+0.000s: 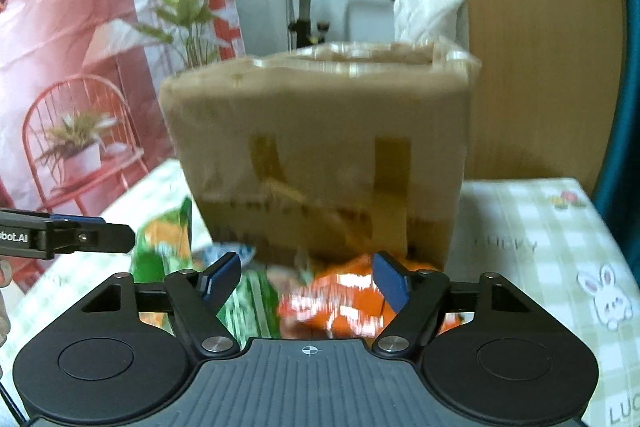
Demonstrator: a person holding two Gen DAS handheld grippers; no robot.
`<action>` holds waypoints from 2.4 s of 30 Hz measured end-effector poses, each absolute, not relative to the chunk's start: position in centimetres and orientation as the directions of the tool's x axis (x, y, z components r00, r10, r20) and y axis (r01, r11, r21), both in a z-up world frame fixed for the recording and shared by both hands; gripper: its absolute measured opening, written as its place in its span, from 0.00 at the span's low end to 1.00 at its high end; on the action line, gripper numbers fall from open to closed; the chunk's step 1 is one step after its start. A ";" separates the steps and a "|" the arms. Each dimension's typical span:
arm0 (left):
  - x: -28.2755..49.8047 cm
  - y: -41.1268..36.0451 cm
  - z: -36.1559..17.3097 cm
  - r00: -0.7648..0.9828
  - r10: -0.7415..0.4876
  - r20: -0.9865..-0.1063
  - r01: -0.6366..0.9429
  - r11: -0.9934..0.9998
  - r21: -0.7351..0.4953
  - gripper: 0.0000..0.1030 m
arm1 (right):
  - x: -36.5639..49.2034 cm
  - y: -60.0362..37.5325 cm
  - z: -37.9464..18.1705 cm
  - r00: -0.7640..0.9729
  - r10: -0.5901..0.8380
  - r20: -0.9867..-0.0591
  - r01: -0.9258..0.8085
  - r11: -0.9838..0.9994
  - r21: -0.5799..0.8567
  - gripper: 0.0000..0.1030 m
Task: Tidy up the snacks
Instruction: 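Reach the right gripper to the green vegetable-cracker bag and grasp it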
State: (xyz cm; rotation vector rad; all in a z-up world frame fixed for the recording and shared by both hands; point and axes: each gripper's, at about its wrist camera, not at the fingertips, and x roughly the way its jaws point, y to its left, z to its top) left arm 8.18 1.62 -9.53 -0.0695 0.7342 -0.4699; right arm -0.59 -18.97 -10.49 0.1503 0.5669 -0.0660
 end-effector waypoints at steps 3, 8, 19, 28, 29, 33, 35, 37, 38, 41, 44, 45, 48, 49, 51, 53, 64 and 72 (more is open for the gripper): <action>7.5 1.1 -10.9 0.620 -0.446 -0.645 0.385 0.890 -0.245 0.68 | -0.7 -18.8 -11.6 0.825 -0.018 -0.565 0.098 0.989 0.112 0.62; 7.2 0.6 -12.4 0.591 -0.450 -0.669 0.374 0.888 -0.268 0.68 | -1.0 -18.9 -12.8 0.807 -0.002 -0.591 0.087 0.989 0.116 0.53; 7.2 -0.3 -14.0 0.548 -0.458 -0.700 0.333 0.887 -0.319 0.73 | -0.5 -19.3 -14.6 0.777 0.031 -0.629 0.078 0.986 0.146 0.50; 7.4 -1.0 -15.4 0.519 -0.448 -0.728 0.330 0.891 -0.312 0.73 | 0.2 -18.1 -15.8 0.739 0.116 -0.664 0.012 0.983 0.184 0.48; 7.5 -1.0 -15.6 0.519 -0.433 -0.737 0.323 0.897 -0.301 0.73 | 0.2 -17.9 -15.9 0.736 0.120 -0.667 0.007 0.983 0.184 0.48; 7.6 0.0 -16.4 0.518 -0.405 -0.753 0.295 0.911 -0.288 0.60 | 0.6 -17.9 -16.1 0.727 0.139 -0.673 -0.004 0.980 0.198 0.49; 7.7 0.6 -16.6 0.519 -0.388 -0.761 0.282 0.919 -0.276 0.58 | 0.9 -18.1 -16.0 0.730 0.141 -0.669 -0.008 0.980 0.199 0.49; 7.8 1.2 -16.9 0.517 -0.378 -0.768 0.263 0.924 -0.278 0.57 | 1.2 -18.3 -15.7 0.739 0.148 -0.658 -0.011 0.978 0.208 0.49; 7.8 1.5 -17.1 0.515 -0.378 -0.769 0.255 0.924 -0.284 0.57 | 1.4 -18.4 -15.6 0.742 0.153 -0.653 -0.013 0.977 0.213 0.50; 7.8 1.9 -17.4 0.516 -0.377 -0.769 0.251 0.925 -0.286 0.57 | 2.3 -18.6 -15.8 0.736 0.167 -0.656 -0.020 0.974 0.226 0.51; 7.8 2.2 -17.7 0.524 -0.387 -0.758 0.263 0.921 -0.289 0.60 | 3.2 -19.0 -16.5 0.722 0.179 -0.668 -0.016 0.970 0.243 0.55; 7.8 2.3 -17.8 0.526 -0.391 -0.755 0.266 0.919 -0.290 0.62 | 3.4 -19.2 -16.8 0.721 0.185 -0.667 -0.013 0.967 0.254 0.55; 7.9 2.6 -18.3 0.525 -0.407 -0.747 0.268 0.913 -0.309 0.70 | 3.7 -19.8 -17.4 0.719 0.204 -0.664 0.002 0.955 0.297 0.58; 8.1 2.6 -18.5 0.527 -0.418 -0.740 0.272 0.908 -0.319 0.72 | 3.9 -20.1 -17.7 0.718 0.211 -0.663 0.006 0.951 0.310 0.59; 8.1 2.4 -18.7 0.532 -0.426 -0.731 0.295 0.903 -0.312 0.74 | 4.1 -20.5 -18.2 0.714 0.222 -0.664 0.020 0.941 0.336 0.62; 8.1 2.0 -18.8 0.539 -0.427 -0.726 0.315 0.902 -0.296 0.74 | 4.3 -20.8 -18.6 0.714 0.234 -0.660 0.032 0.931 0.364 0.65; 7.8 1.8 -18.6 0.533 -0.454 -0.714 0.340 0.888 -0.310 0.57 | 4.6 -20.4 -18.6 0.710 0.291 -0.641 0.023 0.900 0.435 0.45; 6.3 3.1 -15.6 0.593 -0.454 -0.665 0.354 0.889 -0.291 0.51 | 3.0 -19.0 -15.1 0.752 0.299 -0.588 -0.048 0.913 0.404 0.31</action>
